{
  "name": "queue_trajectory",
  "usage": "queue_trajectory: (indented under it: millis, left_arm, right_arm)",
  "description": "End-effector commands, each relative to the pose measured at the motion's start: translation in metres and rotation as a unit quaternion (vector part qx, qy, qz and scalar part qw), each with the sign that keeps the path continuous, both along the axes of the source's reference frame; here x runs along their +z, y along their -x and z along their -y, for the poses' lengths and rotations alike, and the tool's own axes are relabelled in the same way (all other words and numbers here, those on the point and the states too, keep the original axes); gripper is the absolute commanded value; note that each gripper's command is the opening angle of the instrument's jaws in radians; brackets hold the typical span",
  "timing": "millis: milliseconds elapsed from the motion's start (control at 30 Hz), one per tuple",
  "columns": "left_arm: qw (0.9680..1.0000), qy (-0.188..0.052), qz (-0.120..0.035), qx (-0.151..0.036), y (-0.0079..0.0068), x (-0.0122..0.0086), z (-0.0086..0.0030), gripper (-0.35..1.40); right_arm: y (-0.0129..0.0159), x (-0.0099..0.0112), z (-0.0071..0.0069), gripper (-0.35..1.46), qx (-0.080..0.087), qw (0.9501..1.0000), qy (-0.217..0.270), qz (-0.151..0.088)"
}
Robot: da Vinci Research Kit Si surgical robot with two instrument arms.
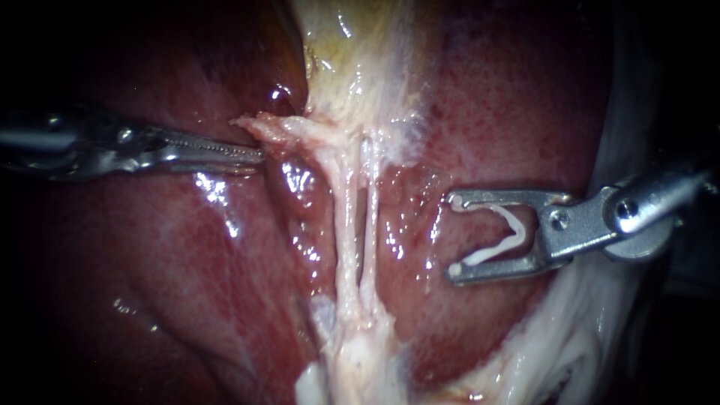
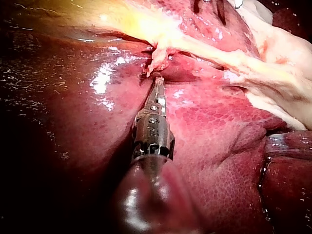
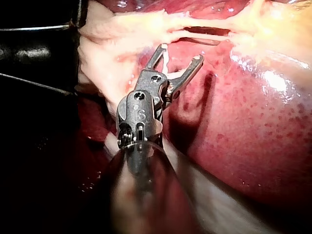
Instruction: Grabbing gallbladder
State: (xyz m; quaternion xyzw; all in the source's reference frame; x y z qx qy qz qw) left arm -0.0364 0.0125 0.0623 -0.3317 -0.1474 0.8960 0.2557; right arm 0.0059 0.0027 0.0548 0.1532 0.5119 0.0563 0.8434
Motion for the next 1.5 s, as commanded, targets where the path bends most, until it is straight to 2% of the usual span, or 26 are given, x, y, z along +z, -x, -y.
queue_trajectory:
  millis: [33, 67, 100, 200, 300, 400, 467, 533, 567, 633, 767, 867, 933, 1067, 1233, 1500]
  left_arm:
    - [1.0, -0.001, 0.0, 0.001, -0.0001, -0.0002, 0.0, -0.35]
    - [1.0, -0.001, 0.0, 0.001, -0.0003, -0.0005, -0.0001, -0.32]
    - [1.0, -0.002, 0.001, 0.002, -0.0006, -0.0008, -0.0001, 0.04]
    - [0.9999, 0.001, 0.004, 0.011, -0.0016, -0.0022, -0.0001, 0.46]
    - [0.9997, 0.02, -0.004, 0.013, -0.0028, -0.0041, -0.0004, 0.51]
    - [0.9995, 0.03, -0.011, 0.008, -0.0035, -0.0064, -0.001, 0.71]
    - [0.9992, 0.035, -0.015, 0.007, -0.0035, -0.0079, -0.0014, 0.71]
    - [0.9989, 0.045, -0.012, 0.003, -0.0031, -0.0093, -0.0018, 0.74]
    - [0.9987, 0.05, -0.01, 0.003, -0.0029, -0.0098, -0.002, 0.74]
    - [0.9971, 0.076, -0.002, 0.007, -0.002, -0.0105, -0.0028, 0.73]
    - [0.9929, 0.117, 0.023, 0.003, 0.0009, -0.0105, -0.0044, 0.61]
    - [0.992, 0.119, 0.041, 0.007, 0.0032, -0.0096, -0.0048, 0.54]
    - [0.992, 0.118, 0.043, 0.008, 0.0041, -0.009, -0.0045, 0.49]
    - [0.9918, 0.118, 0.048, 0.013, 0.0046, -0.0077, -0.0038, 0.34]
    - [0.9914, 0.12, 0.05, 0.017, 0.0046, -0.0059, -0.003, 0.24]
    - [0.9919, 0.117, 0.04, 0.03, 0.0045, -0.0048, -0.0028, -0.23]
  right_arm:
    - [0.0, 0.0, 0.0, 0.48, 0.0, 1.0, 0.0, 0.0]
    - [0.0, 0.0, 0.0, 0.48, 0.0, 1.0, 0.0, 0.0]
    - [0.0, 0.0, 0.0, 0.48, 0.0, 1.0, 0.0, 0.0]
    - [0.0, 0.0, 0.0, 0.48, 0.0, 1.0, 0.0, 0.0]
    - [0.0001, 0.0, 0.0, 0.48, 0.0, 1.0, 0.0, 0.0]
    - [0.0001, 0.0, 0.0, 0.48, 0.0, 1.0, 0.0, 0.0]
    - [0.0001, 0.0, 0.0, 0.48, 0.0, 1.0, 0.0, 0.0]
    - [0.0001, 0.0, 0.0, 0.48, 0.0, 1.0, 0.0, 0.0]
    - [0.0001, 0.0, 0.0, 0.48, 0.0, 1.0, 0.0, 0.0]
    - [0.0001, 0.0, 0.0, 0.48, 0.0, 1.0, 0.0, 0.0]
    - [0.0001, 0.0, 0.0, 0.48, 0.0, 1.0, 0.0, 0.0]
    - [0.0001, 0.0, 0.0, 0.48, 0.0, 1.0, 0.0, 0.0]
    - [0.0001, 0.0, 0.0001, 0.48, 0.0, 1.0, 0.0, 0.0]
    - [0.0001, 0.0, 0.0001, 0.48, 0.0, 1.0, 0.0, 0.0]
    - [0.0001, 0.0, 0.0, 0.48, 0.0, 1.0, 0.0, 0.0]
    - [0.0001, 0.0, 0.0, 0.48, 0.0, 1.0, 0.0, 0.0]
